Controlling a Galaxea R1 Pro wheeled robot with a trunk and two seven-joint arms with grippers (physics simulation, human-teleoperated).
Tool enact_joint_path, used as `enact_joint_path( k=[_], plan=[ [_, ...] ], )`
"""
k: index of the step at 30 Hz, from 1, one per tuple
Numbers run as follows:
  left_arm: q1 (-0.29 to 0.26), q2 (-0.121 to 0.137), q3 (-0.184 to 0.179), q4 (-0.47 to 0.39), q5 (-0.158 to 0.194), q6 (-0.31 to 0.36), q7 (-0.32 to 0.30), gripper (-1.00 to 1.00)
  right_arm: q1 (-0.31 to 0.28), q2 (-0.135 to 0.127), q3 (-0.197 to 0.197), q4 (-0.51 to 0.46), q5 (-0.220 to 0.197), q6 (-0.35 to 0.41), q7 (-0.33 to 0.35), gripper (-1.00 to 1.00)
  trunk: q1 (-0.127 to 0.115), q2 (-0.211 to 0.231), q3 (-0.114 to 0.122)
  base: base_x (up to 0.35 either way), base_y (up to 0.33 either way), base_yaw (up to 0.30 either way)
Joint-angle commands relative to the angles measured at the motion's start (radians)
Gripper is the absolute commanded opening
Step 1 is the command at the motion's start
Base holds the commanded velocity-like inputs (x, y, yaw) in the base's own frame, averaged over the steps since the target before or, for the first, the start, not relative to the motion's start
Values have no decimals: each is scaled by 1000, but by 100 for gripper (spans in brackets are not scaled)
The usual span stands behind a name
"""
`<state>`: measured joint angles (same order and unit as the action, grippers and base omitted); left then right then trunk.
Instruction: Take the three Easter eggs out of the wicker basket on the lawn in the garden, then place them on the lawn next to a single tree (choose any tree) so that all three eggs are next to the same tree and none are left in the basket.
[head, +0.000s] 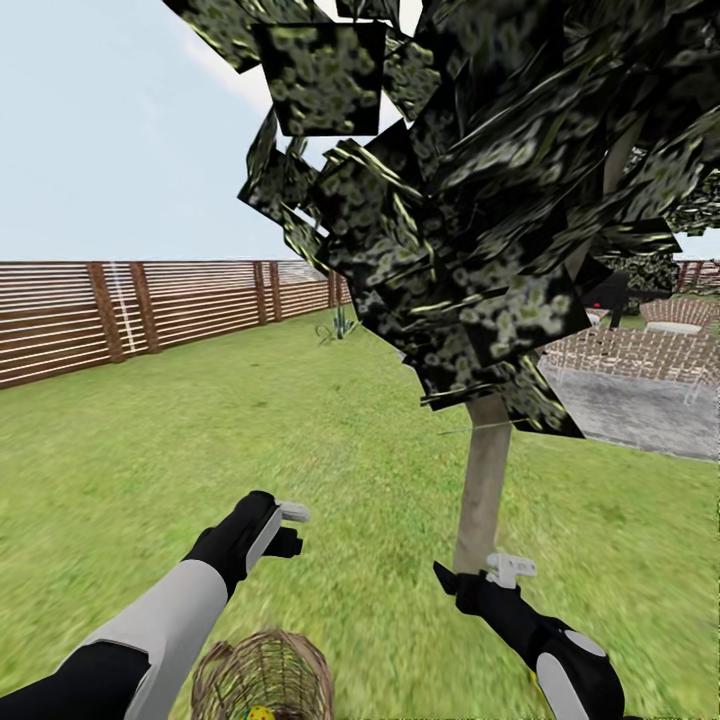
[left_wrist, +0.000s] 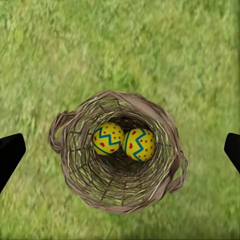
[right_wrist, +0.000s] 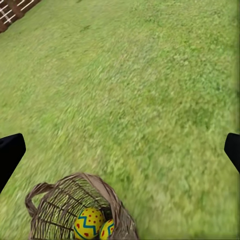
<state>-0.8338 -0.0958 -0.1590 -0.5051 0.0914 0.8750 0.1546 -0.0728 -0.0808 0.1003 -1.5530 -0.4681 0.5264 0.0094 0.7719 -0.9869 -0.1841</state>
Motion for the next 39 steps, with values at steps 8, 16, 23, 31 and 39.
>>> enact_joint_path(
  k=[8, 16, 23, 31, 39],
  plan=[
    [-1, 1, -5, -1, 11, 4, 8, 100, -1, -1, 4, -1, -1, 2, 0, 100, 0, -1, -3, 62, 0, -18],
    [-1, 1, -5, -1, 11, 4, 9, 100, -1, -1, 3, -1, -1, -2, 1, 100, 0, -1, -3, 79, 8, -1],
    [-1, 1, -3, -1, 12, 4, 8, 100, -1, -1, 2, -1, 1, -2, 1, 100, 0, -1, -3, 24, 53, 0],
    [-1, 1, 3, -1, 13, 3, 15, 100, -1, -1, 2, -1, 2, -2, 1, 100, 0, -1, -3, 2, 72, 0],
    [-1, 1, 5, -1, 14, 2, 13, 100, -1, -1, 2, -1, 2, -2, 2, 100, 0, -1, -3, 0, 7, 0]
  ],
)
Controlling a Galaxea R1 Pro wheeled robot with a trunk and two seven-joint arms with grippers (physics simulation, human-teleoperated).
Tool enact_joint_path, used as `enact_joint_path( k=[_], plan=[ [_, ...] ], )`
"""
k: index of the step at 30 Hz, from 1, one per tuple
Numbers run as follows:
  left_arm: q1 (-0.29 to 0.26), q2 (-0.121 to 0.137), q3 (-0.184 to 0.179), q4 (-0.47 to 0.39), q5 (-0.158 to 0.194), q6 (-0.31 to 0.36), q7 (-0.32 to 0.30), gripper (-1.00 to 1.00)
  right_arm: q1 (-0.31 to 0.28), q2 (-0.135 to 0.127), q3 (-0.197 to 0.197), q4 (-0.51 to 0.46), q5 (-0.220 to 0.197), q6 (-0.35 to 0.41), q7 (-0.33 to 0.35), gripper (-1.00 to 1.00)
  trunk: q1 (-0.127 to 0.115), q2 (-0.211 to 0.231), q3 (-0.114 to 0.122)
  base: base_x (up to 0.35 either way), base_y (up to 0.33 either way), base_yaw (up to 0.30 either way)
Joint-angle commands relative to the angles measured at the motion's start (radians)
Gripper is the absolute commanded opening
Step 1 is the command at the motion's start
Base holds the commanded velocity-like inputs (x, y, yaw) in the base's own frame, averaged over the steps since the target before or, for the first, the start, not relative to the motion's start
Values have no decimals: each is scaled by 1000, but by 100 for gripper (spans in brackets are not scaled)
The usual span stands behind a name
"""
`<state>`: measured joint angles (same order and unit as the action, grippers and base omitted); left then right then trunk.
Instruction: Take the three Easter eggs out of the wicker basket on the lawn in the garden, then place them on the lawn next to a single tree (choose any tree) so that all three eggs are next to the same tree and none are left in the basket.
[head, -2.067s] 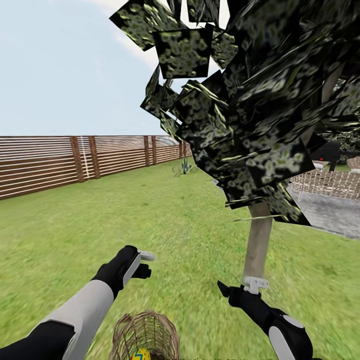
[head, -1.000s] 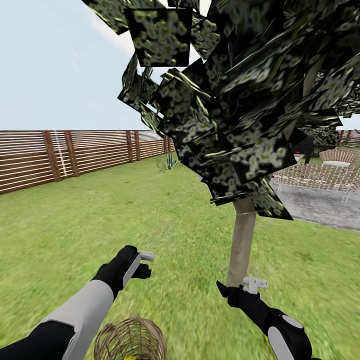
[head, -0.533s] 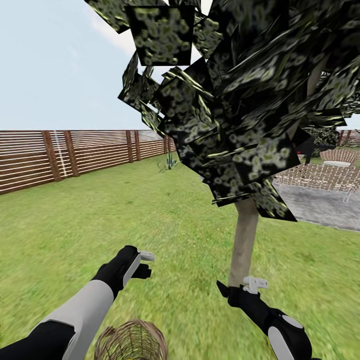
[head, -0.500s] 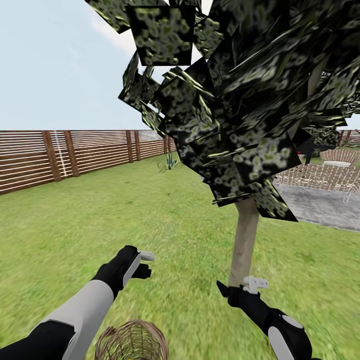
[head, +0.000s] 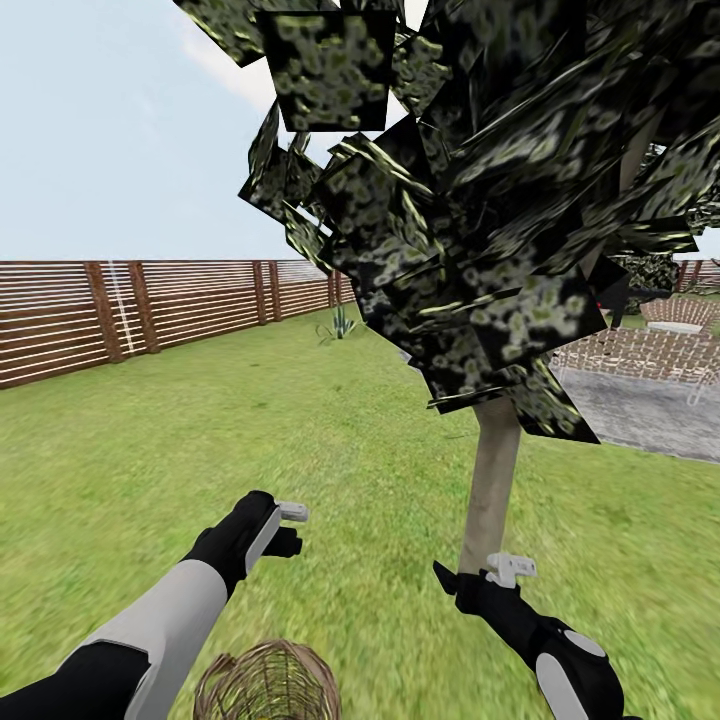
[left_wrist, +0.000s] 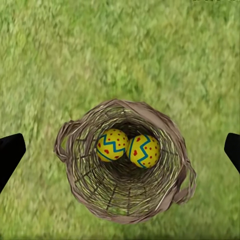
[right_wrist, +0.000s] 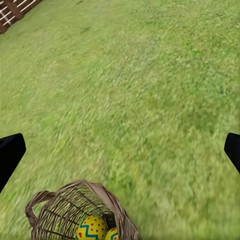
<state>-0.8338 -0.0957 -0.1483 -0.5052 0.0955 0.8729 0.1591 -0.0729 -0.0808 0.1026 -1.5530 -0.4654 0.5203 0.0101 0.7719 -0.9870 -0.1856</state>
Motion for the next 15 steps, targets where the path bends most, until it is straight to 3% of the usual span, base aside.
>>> enact_joint_path(
  k=[1, 15],
  plan=[
    [-1, 1, -6, -1, 10, 3, 8, 100, -1, -1, 0, -1, -1, 4, 1, 100, 0, -1, -1, 0, 1, 0],
    [1, 1, -7, -3, 15, -1, 6, 100, -1, -1, 2, -1, -1, 4, 2, 100, 8, -15, -8, 0, 0, 0]
  ],
)
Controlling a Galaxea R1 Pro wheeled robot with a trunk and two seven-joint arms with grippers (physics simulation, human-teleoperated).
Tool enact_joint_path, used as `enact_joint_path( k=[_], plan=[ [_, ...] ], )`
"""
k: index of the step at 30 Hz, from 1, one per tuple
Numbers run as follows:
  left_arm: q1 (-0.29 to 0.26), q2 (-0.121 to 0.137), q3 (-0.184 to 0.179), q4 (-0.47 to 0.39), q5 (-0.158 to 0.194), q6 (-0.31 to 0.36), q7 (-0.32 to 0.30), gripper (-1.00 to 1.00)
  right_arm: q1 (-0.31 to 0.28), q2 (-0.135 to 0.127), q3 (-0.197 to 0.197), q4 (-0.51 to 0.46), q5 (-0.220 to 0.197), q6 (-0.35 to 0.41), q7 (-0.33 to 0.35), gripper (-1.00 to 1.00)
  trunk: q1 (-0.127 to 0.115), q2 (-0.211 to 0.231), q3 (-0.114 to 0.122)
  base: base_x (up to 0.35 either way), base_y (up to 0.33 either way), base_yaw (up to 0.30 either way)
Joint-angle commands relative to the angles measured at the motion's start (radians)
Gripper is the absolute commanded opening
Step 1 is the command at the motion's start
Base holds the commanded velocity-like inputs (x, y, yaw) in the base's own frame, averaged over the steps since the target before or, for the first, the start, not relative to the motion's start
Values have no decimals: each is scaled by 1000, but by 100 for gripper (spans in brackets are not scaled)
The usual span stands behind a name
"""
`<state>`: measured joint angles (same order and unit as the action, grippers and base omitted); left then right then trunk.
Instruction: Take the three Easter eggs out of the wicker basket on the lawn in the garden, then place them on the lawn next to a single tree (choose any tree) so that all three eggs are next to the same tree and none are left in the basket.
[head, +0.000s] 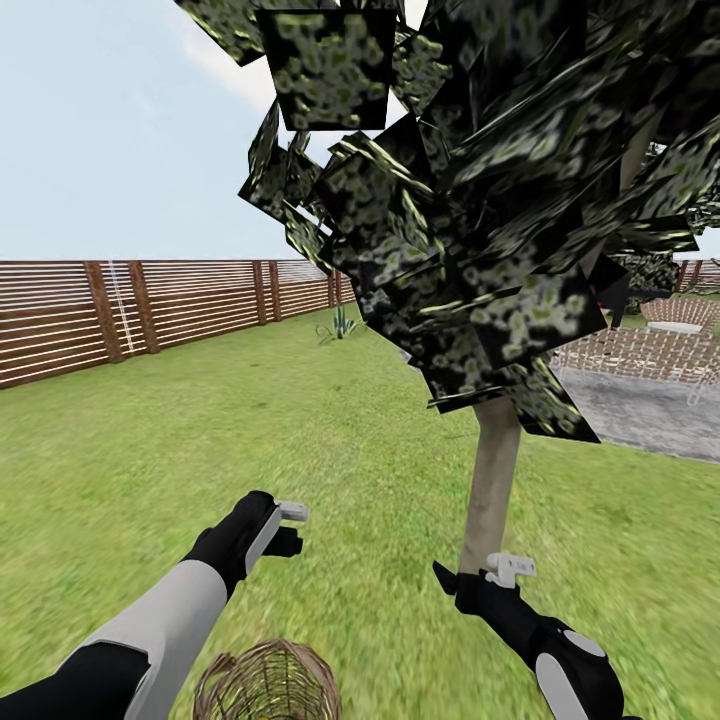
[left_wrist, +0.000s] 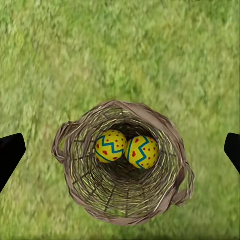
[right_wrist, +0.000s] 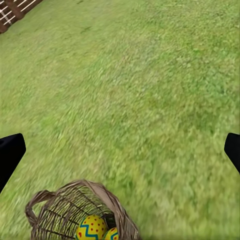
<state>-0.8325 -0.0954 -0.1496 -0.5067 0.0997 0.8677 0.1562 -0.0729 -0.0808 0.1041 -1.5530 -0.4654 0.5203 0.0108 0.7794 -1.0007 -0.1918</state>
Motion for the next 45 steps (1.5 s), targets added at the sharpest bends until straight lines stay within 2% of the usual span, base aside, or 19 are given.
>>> enact_joint_path(
  k=[1, 15, 25, 45],
  plan=[
    [-1, 1, -5, -1, 11, 4, 8, 100, -1, -1, 0, -1, -1, 4, 1, 100, 4, -8, -5, 0, 0, 0],
    [-1, 2, -4, -1, 11, 7, 6, 100, -1, -2, 1, -1, -2, 5, 2, 100, 58, -106, -49, 0, 0, 0],
    [-2, 16, -4, -2, 7, 4, 21, 100, -1, -2, 3, -1, 0, 6, 1, 100, 96, -176, -80, 0, 0, 0],
    [-2, 19, -2, -1, 12, 4, 6, 100, -1, -5, 1, -1, 0, 4, 3, 100, 173, -316, -143, 0, 0, 0]
  ],
)
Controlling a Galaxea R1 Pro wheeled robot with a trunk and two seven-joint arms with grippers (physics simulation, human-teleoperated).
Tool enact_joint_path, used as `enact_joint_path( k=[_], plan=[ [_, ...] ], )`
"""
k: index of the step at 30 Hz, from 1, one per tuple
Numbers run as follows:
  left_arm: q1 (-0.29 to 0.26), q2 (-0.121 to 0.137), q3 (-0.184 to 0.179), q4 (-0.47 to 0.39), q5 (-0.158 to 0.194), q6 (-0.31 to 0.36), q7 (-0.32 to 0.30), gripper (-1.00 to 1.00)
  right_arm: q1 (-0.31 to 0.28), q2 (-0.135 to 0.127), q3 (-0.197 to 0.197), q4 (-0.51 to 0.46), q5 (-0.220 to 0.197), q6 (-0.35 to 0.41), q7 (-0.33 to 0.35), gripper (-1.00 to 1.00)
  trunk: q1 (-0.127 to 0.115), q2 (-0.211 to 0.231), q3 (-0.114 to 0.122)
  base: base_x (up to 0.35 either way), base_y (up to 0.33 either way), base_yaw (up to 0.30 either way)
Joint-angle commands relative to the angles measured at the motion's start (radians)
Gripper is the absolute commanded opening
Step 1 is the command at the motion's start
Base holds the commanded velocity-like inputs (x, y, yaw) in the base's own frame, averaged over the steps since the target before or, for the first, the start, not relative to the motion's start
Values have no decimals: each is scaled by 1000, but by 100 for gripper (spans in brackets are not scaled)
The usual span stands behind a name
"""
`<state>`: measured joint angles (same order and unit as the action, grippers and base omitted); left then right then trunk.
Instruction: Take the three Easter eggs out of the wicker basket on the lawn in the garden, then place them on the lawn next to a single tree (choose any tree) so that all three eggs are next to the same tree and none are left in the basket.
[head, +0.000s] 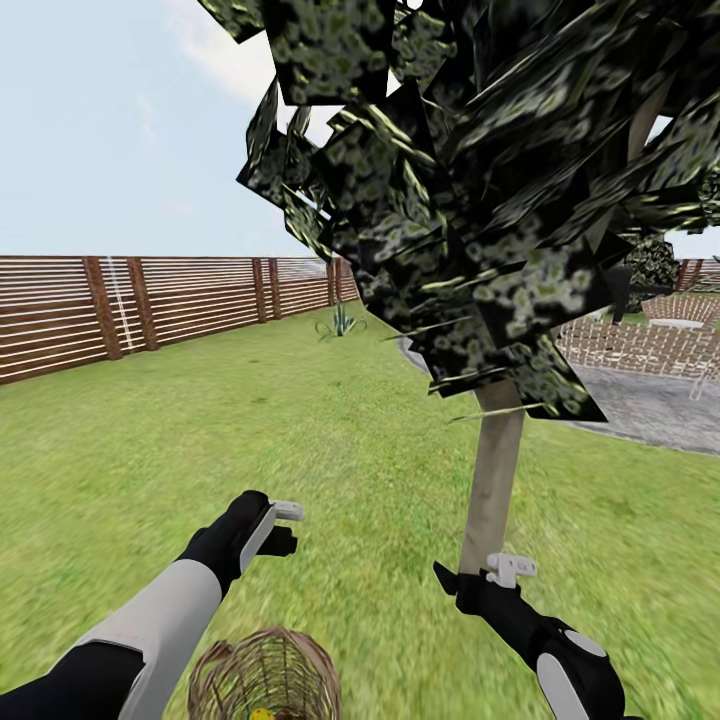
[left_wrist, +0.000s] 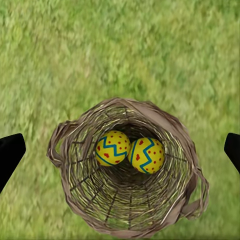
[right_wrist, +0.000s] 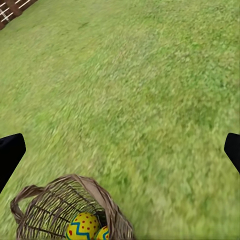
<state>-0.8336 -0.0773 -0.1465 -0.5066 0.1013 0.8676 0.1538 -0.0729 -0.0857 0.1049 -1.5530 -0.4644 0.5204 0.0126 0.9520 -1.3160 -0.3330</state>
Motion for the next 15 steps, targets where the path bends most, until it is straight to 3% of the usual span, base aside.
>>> enact_joint_path(
  k=[1, 11, 15],
  plan=[
    [-1, 1, -5, -1, 11, 4, 9, 100, -1, 0, 0, -1, 0, 5, 1, 100, 4, -8, -4, 0, 0, 0],
    [0, 1, -5, -4, 11, 2, 9, 100, -1, 1, 1, -1, 2, 4, 1, 100, 42, -78, -36, 0, 0, 0],
    [1, 1, -7, -7, 10, 1, 9, 100, -1, 2, 1, -1, 5, 4, 1, 100, 42, -78, -36, 0, 0, 0]
  ],
)
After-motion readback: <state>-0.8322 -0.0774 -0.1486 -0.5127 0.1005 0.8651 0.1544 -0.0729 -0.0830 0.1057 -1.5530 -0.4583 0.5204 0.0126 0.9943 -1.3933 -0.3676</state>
